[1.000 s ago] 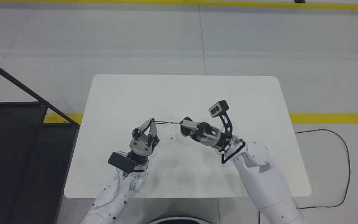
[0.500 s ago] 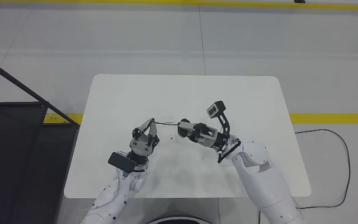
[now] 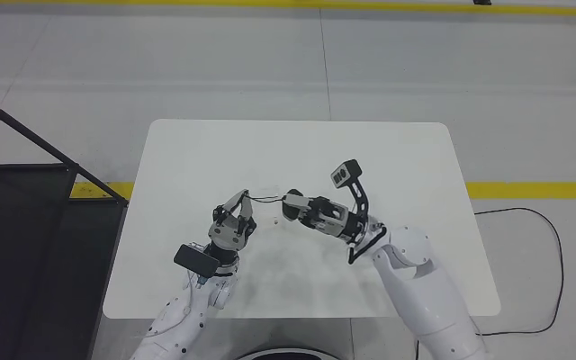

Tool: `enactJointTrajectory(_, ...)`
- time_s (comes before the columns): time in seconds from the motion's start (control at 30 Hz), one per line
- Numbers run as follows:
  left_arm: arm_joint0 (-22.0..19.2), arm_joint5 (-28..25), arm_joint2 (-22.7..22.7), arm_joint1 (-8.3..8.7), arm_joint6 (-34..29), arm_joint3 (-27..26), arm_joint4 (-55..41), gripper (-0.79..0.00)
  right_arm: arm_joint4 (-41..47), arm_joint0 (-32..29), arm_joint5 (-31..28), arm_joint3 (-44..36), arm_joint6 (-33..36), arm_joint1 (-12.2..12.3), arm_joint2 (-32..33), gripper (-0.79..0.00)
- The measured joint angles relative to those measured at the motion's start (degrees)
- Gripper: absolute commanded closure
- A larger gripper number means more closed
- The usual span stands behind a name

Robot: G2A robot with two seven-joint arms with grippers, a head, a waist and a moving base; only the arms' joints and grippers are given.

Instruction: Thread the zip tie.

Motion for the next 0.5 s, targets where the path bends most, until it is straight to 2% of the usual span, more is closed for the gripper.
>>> enactJointTrajectory(0.5, 0.0, 0.0, 0.0, 0.00, 0.0, 0.0, 0.0, 0.000, 4.8, -0.6, -3.4, -1.6, 0.2, -0.4, 0.3, 0.000)
